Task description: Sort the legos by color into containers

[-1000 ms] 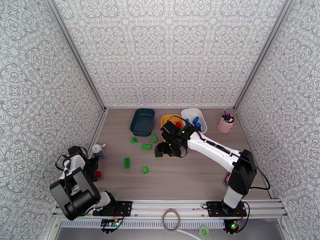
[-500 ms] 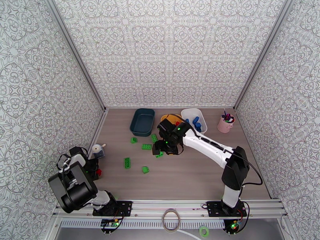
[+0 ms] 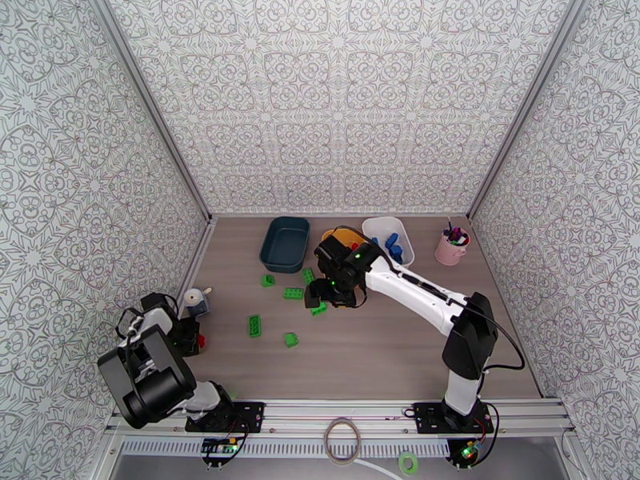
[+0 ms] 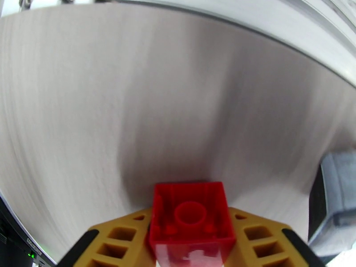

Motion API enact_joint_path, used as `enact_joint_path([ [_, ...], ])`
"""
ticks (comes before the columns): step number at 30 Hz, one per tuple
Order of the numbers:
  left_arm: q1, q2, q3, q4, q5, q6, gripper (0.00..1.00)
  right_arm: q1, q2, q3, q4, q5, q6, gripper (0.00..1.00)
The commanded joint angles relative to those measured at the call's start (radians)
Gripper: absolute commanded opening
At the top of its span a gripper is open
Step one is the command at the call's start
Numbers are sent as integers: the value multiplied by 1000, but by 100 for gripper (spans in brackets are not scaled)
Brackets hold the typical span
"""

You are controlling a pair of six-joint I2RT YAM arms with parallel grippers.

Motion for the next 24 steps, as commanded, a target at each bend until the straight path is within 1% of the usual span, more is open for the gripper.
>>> enact_joint_path([
  [1, -46, -64, 5, -48, 47, 44, 39, -24, -48, -24, -6, 42, 3, 80],
  [5, -119, -144, -24, -75, 97, 48, 37, -59, -96, -81, 17, 50, 18, 80],
  [7, -172, -187, -41, -92, 126, 37, 36, -81, -122, -107, 25, 53, 20, 80],
  [10, -285, -256, -50, -117, 126, 10, 36, -115, -154, -144, 36, 55, 22, 80],
  [11, -323, -272, -52, -119, 154, 0, 36, -125, -163, -153, 36, 54, 22, 80],
  [14, -442, -303, -54, -90, 184, -41, 35, -162, -192, -182, 46, 52, 25, 80],
  [17, -571, -274, -16, -23, 208, -56, 35, -200, -220, -214, 60, 39, 32, 80],
  [20, -702, -176, 77, 37, 233, -27, 34, -236, -243, -237, 63, 32, 37, 80],
  [24, -875, 8, 308, 53, 226, 64, 33, -273, -273, -263, 67, 30, 45, 80],
])
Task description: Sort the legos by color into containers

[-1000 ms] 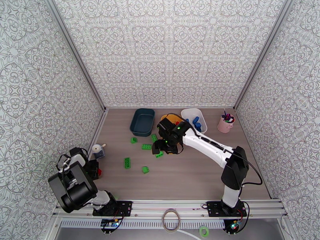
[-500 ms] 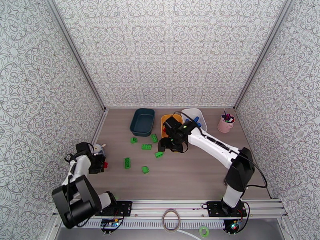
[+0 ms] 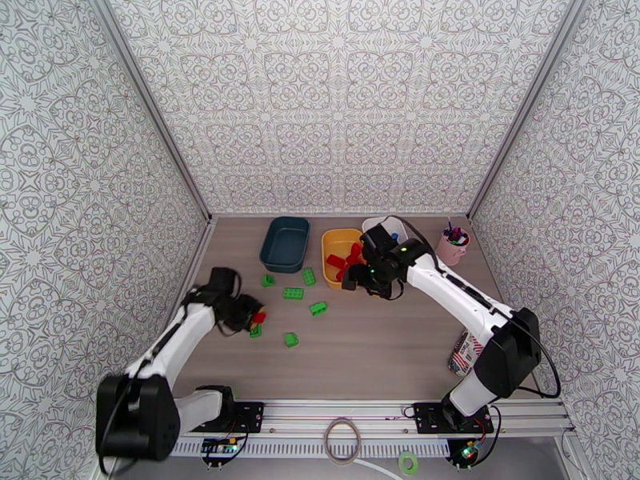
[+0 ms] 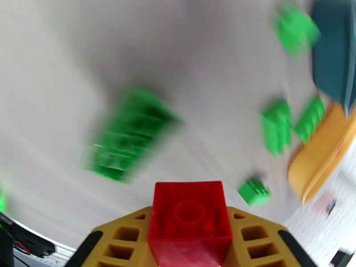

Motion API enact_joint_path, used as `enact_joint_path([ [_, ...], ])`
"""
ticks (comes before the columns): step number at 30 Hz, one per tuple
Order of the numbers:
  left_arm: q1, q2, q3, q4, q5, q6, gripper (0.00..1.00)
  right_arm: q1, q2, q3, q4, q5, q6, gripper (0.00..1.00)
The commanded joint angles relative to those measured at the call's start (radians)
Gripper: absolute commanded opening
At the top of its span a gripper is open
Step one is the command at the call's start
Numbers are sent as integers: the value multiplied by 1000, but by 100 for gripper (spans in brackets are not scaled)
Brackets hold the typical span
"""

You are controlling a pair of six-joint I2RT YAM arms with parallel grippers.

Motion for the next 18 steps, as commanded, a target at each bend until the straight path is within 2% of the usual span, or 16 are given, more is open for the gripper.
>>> enact_joint_path([
  [1, -112, 116, 195, 79, 26, 85, 33, -26, -45, -30, 12, -2, 19, 80],
  [7, -251, 422, 583, 56, 69, 216, 33, -52, -90, -77, 10, 8, 38, 80],
  [13, -295, 668, 877, 35, 102, 273, 39, -70, -137, -119, 8, 23, 67, 80],
  [16, -303, 763, 1000, 8, 108, 295, 51, -74, -158, -133, 2, 33, 77, 80],
  [18, -308, 805, 1064, -13, 105, 312, 66, -77, -165, -138, -6, 39, 81, 80],
])
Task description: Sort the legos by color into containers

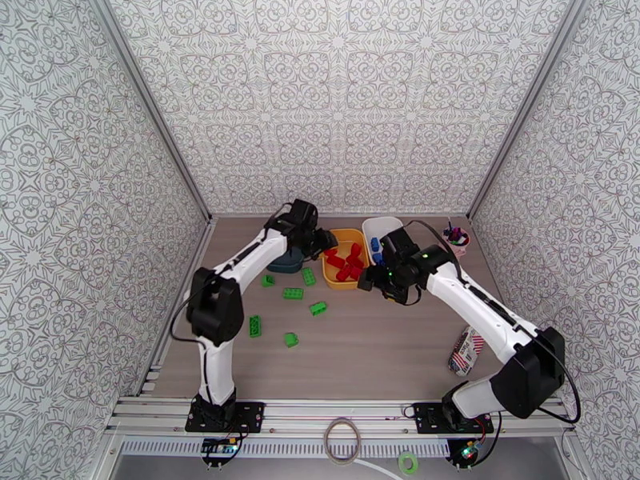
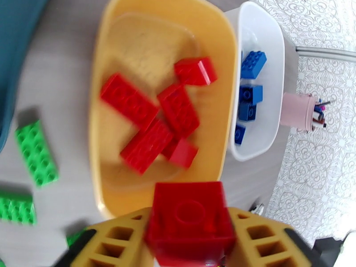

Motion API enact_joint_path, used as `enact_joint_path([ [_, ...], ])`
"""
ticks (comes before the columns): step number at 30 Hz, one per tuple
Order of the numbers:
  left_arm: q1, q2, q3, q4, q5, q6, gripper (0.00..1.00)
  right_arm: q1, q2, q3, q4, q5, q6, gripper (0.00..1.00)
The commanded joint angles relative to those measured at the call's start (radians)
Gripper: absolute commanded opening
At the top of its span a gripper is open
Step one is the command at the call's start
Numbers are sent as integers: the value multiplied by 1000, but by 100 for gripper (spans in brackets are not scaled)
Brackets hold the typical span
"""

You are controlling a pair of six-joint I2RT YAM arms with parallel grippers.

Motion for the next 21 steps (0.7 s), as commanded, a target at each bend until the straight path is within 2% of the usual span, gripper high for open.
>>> enact_joint_path([
  [1, -9, 61, 114, -70, 20, 53, 74, -9, -33, -20, -15, 29, 20, 80],
  [4, -12, 76, 153, -82, 10, 70, 84, -10, -44, -20, -27, 45, 15, 80],
  [11, -21, -6, 113, -92, -31, 131, 88, -9, -54, -41, -5, 39, 2, 84],
  [17, -24, -157, -21, -151, -132, 192, 89, -9, -38, -65, 48, -17, -9, 85],
  [21, -20, -294, -169, -174, -224, 191, 94, 2, -19, -69, 66, -42, -15, 85],
])
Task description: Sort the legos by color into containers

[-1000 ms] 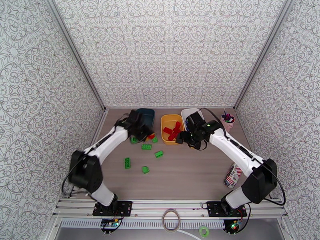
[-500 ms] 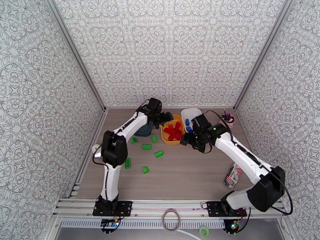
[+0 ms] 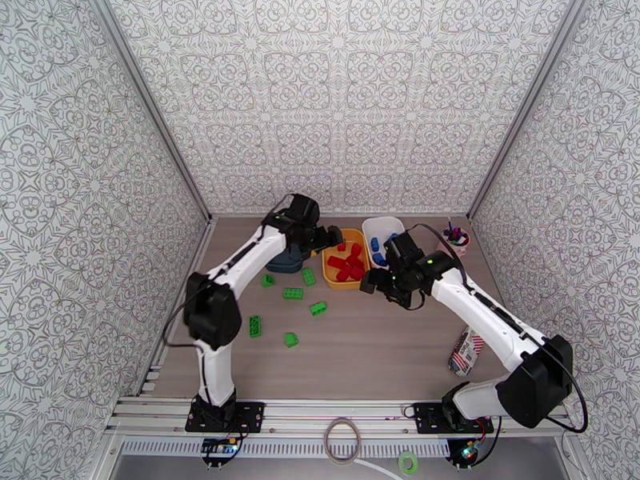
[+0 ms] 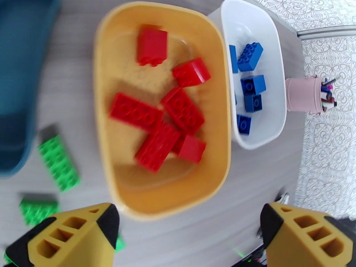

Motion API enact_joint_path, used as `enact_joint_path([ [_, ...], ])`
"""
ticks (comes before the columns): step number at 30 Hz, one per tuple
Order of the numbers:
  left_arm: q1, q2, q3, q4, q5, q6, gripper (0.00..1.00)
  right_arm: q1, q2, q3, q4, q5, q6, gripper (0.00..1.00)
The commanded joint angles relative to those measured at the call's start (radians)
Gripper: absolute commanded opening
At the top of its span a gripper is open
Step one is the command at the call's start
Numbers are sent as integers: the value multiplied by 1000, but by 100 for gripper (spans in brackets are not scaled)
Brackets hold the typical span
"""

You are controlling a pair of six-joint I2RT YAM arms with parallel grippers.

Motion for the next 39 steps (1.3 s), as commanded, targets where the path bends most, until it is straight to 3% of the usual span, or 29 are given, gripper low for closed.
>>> enact_joint_path([
  [1, 1, -120, -113, -58, -117, 25, 96, 12, 21, -10, 34, -35, -16, 85],
  [10, 42, -362, -458, -168, -283, -67, 99, 118, 68, 2, 48, -28, -7, 85],
  [14, 93, -457, -593, -224, -329, -132, 94, 191, 94, 7, 56, -17, 11, 85],
  [22, 284, -621, -825, -211, -262, -131, 89, 322, 163, 17, 106, -17, 60, 84],
  [27, 363, -599, -883, -183, -206, -63, 85, 384, 208, 49, 128, -13, 83, 84],
  [39, 328, -420, -882, -112, -187, 10, 70, 414, 210, 45, 143, -1, 105, 83],
])
